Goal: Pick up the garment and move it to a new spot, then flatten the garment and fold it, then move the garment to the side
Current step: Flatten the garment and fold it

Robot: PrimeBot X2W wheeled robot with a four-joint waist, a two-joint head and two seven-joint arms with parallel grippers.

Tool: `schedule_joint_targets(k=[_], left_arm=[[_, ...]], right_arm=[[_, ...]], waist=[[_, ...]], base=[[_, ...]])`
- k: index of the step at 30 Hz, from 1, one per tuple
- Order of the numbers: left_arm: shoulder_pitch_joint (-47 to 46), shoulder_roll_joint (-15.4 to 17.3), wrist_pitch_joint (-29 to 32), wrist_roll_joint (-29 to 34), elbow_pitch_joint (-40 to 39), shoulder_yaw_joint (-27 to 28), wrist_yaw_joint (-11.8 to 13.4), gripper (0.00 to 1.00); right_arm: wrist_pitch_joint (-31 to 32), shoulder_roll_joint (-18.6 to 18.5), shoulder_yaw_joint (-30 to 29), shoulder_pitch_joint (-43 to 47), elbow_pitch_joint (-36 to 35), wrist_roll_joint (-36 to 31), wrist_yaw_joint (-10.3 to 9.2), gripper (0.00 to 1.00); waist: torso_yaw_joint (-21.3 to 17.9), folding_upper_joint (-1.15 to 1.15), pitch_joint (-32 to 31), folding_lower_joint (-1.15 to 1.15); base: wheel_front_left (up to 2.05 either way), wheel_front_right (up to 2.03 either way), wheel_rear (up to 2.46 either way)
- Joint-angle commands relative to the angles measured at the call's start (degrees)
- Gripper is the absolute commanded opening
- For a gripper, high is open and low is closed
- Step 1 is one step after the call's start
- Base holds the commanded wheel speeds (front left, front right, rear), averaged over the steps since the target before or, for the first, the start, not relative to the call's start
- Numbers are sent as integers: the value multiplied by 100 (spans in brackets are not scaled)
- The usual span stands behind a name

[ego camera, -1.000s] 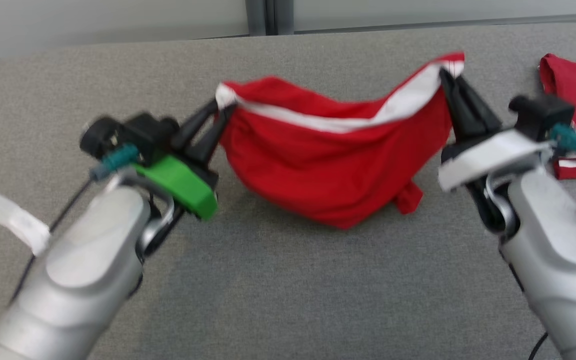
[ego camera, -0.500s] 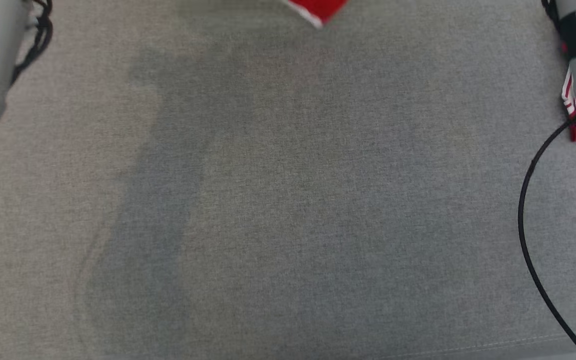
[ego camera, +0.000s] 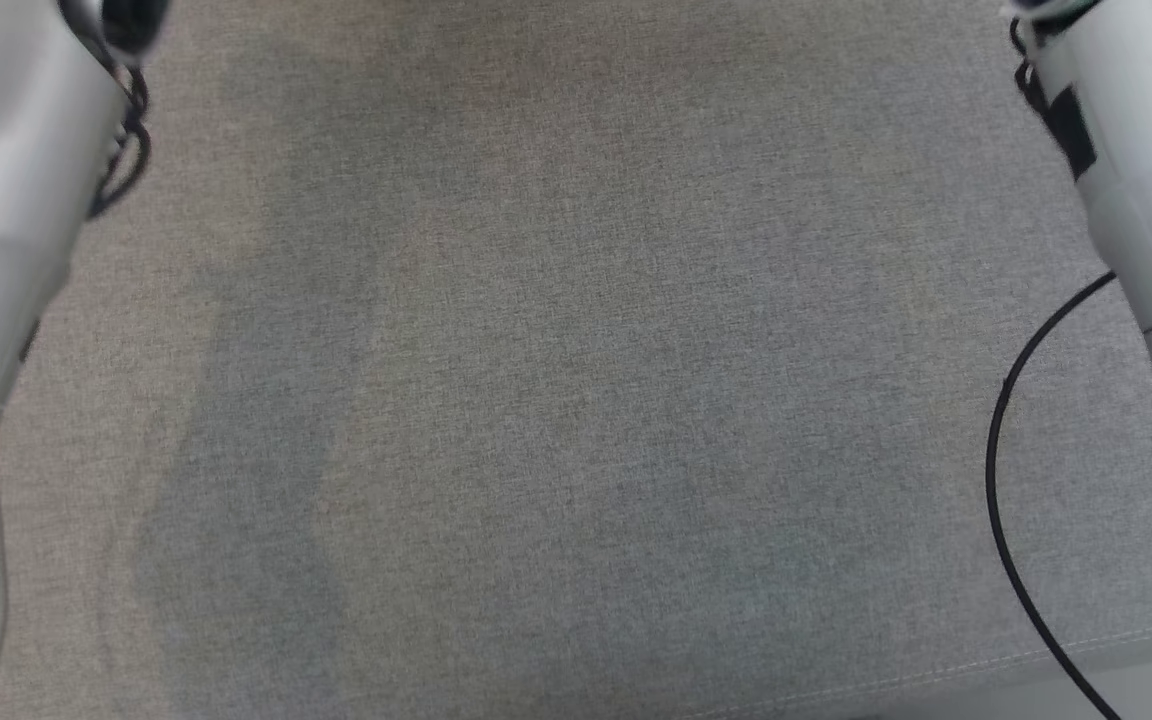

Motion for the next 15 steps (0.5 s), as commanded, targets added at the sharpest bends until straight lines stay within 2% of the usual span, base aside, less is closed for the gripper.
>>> schedule_joint_targets(k=[1,3,6,10,15], left_arm=[[279,24,-55,-19,-83,-59,9,0],[648,62,-92,-25,-205,-15,9,0],[1339,89,-88,175,-621,469,13,0],[2519,0,-85,634,-1322,1169,169,0],[4177,-184,-86,1289,-2242,1783,382,0]], right_arm=[[-65,-58,100,268,-57,128,-6,0],[-107,-130,226,659,-168,276,-6,0],[-151,-285,450,1344,-466,512,-6,0],[-179,-530,644,2334,-976,817,-6,0],[-177,-830,650,3696,-1841,969,-6,0]], waist=[[4,0,-20,-1],[17,0,-65,-1],[32,0,-158,-1],[53,0,-356,-1],[101,0,-616,-1]], base=[[0,0,0],[0,0,0],[0,0,0],[0,0,0],[0,0,0]])
